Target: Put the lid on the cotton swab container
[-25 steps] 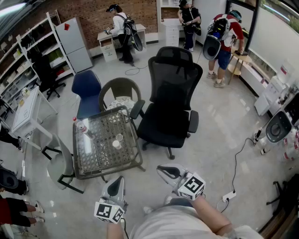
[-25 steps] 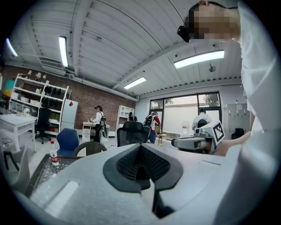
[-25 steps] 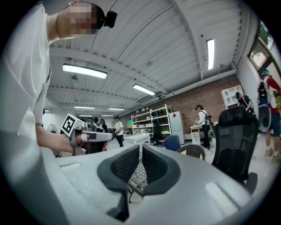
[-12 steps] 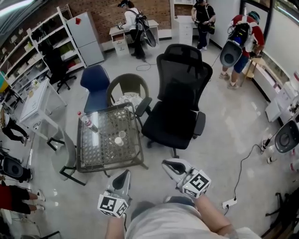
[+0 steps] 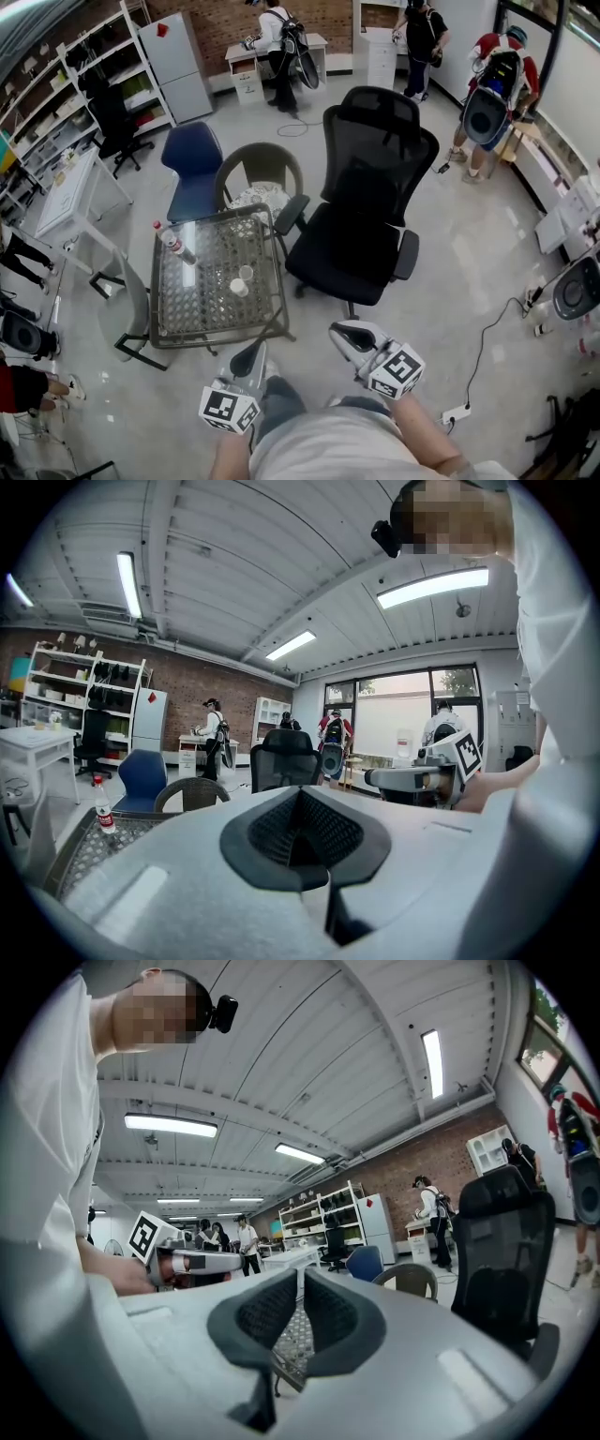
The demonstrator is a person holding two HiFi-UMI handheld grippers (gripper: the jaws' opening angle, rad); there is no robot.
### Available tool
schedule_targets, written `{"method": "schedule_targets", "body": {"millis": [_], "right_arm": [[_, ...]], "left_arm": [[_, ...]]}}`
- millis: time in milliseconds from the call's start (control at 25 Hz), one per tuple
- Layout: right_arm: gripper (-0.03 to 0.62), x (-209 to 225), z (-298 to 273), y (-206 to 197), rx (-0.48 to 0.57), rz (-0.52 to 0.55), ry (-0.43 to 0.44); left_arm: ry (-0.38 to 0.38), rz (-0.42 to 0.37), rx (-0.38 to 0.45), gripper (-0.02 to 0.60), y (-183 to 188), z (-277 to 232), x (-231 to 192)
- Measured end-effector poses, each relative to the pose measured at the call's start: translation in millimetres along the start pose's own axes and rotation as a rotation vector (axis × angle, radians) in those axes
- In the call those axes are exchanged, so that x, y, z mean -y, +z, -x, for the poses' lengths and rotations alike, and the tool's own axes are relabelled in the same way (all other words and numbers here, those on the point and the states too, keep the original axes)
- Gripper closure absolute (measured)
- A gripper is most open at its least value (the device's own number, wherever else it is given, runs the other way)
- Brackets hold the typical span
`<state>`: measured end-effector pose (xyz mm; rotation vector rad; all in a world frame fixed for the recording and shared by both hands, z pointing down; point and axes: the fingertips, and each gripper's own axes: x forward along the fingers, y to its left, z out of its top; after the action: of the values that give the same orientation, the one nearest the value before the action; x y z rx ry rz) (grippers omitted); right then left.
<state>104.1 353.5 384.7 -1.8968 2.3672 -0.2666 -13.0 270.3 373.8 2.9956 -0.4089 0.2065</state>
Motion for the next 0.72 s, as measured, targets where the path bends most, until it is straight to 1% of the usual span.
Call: {"method": "schedule_targets", "body": {"millis": [200,520,720], "right_arm": [[0.568,18.3,-51.0,7.1,-0.017,0.0,-0.032],[0.568,41.6,-137.5,2.0,-0.036,-0.025,-0.107],[0.568,44.5,-189.3,-5.6,-0.069,-0.024,-0.126]], "left_arm": [[-0.029,0.002,0.0,0.574,12.8,-23.5,-52.2],[-0.102,-0.001,-0.022,0.574,13.1,-56.9,-145.9],[-0.132,0.013,-0.039,0.574,7.5,-67.7,-194.0]]}}
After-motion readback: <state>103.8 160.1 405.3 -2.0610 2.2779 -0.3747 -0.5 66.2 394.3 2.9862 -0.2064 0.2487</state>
